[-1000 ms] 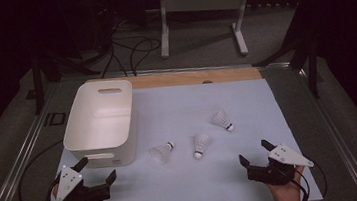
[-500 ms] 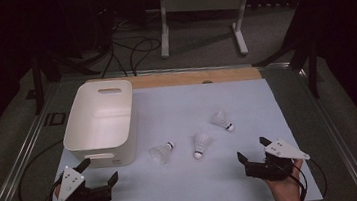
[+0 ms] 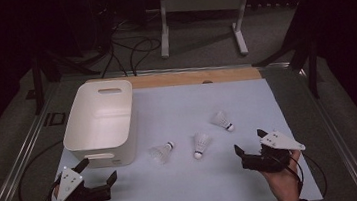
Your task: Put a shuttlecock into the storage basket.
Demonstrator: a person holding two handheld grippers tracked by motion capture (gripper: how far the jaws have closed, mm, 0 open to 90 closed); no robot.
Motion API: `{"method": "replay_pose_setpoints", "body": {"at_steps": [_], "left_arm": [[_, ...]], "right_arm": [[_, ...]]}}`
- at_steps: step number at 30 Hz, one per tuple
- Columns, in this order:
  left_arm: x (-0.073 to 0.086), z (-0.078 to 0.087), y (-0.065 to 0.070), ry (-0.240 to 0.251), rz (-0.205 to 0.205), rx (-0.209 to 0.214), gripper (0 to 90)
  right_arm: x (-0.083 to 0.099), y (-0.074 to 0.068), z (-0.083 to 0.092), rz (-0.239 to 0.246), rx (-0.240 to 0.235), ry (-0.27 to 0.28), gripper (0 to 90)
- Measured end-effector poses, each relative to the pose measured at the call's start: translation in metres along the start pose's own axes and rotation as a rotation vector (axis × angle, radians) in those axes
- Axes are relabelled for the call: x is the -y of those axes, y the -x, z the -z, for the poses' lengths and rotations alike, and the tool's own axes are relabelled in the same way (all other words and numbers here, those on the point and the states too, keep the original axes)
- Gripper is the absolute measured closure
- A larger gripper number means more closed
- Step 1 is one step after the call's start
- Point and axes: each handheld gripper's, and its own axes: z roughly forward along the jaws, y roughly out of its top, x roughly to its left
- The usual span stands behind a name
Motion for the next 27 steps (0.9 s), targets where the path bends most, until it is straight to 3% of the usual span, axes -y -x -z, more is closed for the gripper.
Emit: {"method": "replay_pose_setpoints", "body": {"at_steps": [10, 27], "left_arm": [[0.001, -0.001, 0.001, 0.006, 0.0, -0.009, 0.2], [0.002, -0.002, 0.002, -0.002, -0.001, -0.016, 0.1]], "right_arm": [[-0.015, 0.001, -0.009, -0.002, -0.019, 0.009, 8.8], [-0.036, 0.002, -0.025, 0.021, -0.008, -0.016, 8.9]]}}
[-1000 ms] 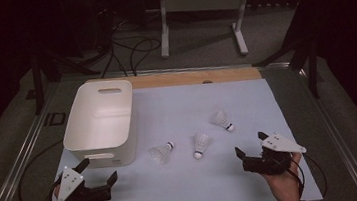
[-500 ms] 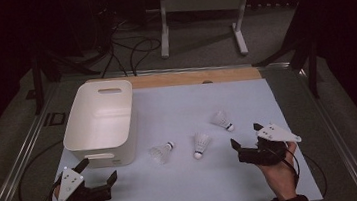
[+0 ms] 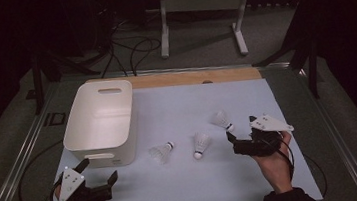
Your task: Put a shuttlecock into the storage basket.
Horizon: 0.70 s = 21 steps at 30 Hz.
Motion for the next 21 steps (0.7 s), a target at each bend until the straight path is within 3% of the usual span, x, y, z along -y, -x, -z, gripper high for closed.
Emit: {"method": "replay_pose_setpoints", "body": {"at_steps": [21], "left_arm": [[0.001, 0.0, 0.0, 0.005, -0.004, -0.011, 0.1]], "right_arm": [[-0.022, 0.007, -0.016, 0.003, 0.01, -0.01, 8.9]]}}
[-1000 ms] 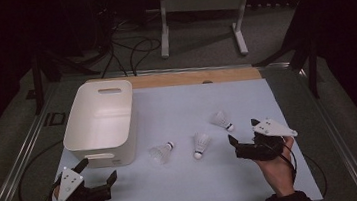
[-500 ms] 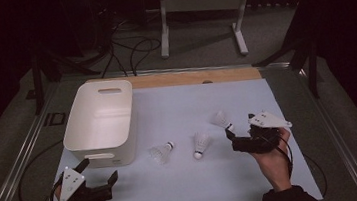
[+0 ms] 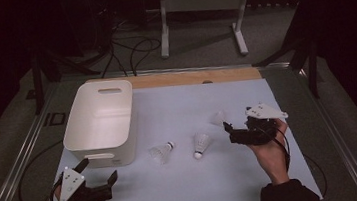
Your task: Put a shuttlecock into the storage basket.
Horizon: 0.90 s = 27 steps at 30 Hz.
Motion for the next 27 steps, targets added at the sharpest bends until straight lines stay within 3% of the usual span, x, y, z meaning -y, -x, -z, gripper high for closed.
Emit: {"method": "replay_pose_setpoints", "body": {"at_steps": [27], "left_arm": [[0.0, -0.001, 0.0, 0.001, -0.003, -0.002, 0.1]], "right_arm": [[-0.014, 0.006, -0.023, 0.036, 0.023, -0.004, 8.9]]}}
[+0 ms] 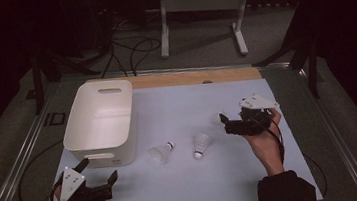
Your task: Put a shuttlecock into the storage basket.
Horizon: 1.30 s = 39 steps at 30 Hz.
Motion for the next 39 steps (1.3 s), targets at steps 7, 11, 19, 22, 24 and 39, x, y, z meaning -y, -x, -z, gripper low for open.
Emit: {"method": "replay_pose_setpoints", "body": {"at_steps": [7, 11, 19, 22, 24, 39], "left_arm": [[0.0, 0.0, 0.0, 0.0, -0.002, -0.001, 0.0], [0.0, 0.0, 0.0, 0.002, -0.001, -0.002, 0.1], [0.0, 0.0, 0.0, 0.001, -0.003, -0.002, 0.1], [0.0, 0.0, 0.0, 0.0, -0.003, -0.003, 0.1], [0.0, 0.0, 0.0, -0.001, -0.005, -0.006, 0.1], [0.0, 0.0, 0.0, 0.001, -0.004, -0.006, 0.1]], "right_arm": [[0.001, 0.005, -0.009, -0.031, 0.002, -0.006, 8.9], [0.002, 0.01, -0.016, -0.047, 0.003, -0.02, 9.0], [0.002, 0.011, -0.025, -0.041, 0.014, -0.02, 9.2], [0.002, 0.011, -0.028, -0.033, 0.017, -0.024, 9.3], [0.003, 0.011, -0.029, -0.028, 0.022, -0.025, 9.3], [0.005, 0.009, -0.044, -0.032, 0.045, -0.014, 9.4]]}}
